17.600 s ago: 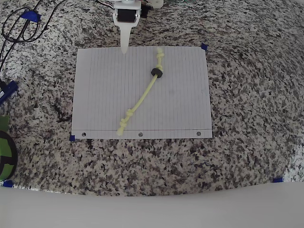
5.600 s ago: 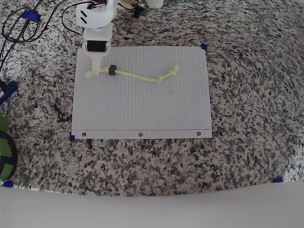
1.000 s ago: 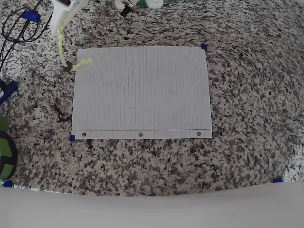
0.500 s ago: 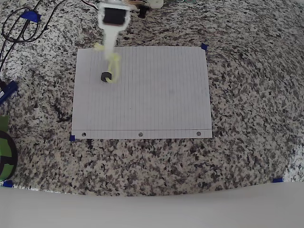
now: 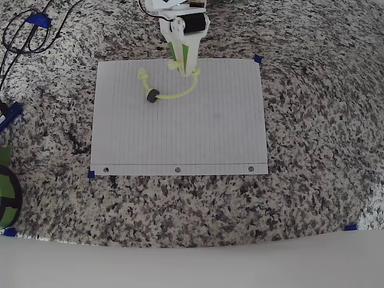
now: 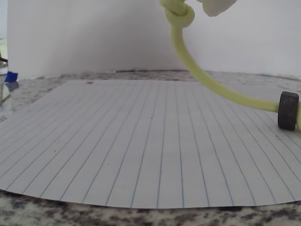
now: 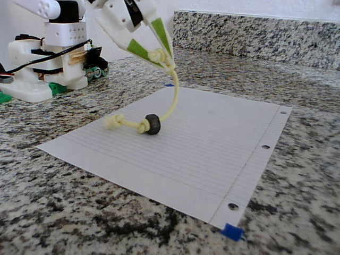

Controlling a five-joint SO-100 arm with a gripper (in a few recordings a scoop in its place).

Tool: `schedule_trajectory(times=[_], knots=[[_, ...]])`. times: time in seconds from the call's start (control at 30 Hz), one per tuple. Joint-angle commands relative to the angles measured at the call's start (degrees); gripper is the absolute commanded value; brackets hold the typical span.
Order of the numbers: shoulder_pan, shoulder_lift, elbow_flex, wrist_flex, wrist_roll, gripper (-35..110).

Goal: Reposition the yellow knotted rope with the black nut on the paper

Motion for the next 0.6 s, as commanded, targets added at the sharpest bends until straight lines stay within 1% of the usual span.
schedule_trajectory(times=[0.0,0.1,0.17,0.27,0.57], knots=[[-0.6,2.2,0.4,0.5,0.7,7],[-0.6,3.8,0.8,1.9,0.7,24],[-0.6,4.5,0.8,2.9,0.7,44],[-0.8,5.1,0.8,3.3,0.7,49],[1.0,8.3,0.9,4.7,0.7,48]])
